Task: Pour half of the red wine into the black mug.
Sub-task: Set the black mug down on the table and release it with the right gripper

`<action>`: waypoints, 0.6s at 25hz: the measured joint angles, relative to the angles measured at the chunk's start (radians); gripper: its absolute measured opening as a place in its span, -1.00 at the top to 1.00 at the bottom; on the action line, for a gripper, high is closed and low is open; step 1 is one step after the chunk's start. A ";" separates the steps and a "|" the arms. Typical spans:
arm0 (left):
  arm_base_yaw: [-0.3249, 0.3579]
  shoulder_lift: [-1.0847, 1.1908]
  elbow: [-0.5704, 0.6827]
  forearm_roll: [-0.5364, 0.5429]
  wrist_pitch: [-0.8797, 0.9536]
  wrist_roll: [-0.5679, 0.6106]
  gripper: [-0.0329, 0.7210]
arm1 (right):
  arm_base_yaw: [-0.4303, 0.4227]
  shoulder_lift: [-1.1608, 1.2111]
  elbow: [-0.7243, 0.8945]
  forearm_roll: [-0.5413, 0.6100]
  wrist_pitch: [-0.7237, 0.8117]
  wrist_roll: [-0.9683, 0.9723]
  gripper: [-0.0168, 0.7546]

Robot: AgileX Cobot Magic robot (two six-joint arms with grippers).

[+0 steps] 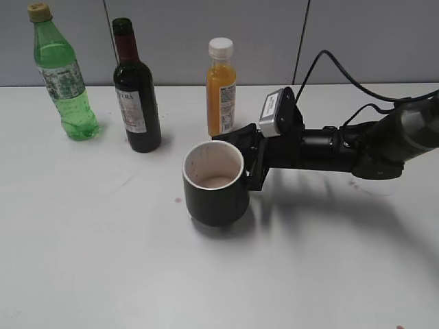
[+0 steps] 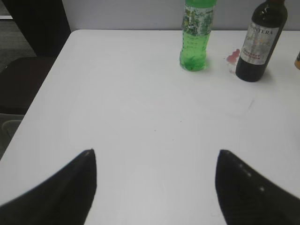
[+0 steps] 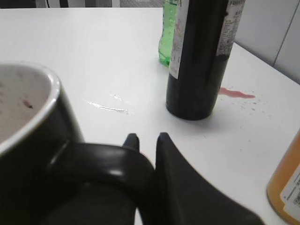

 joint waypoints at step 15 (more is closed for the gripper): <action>0.000 0.000 0.000 0.000 0.000 0.000 -0.65 | 0.001 0.049 0.000 0.013 -0.002 -0.021 0.68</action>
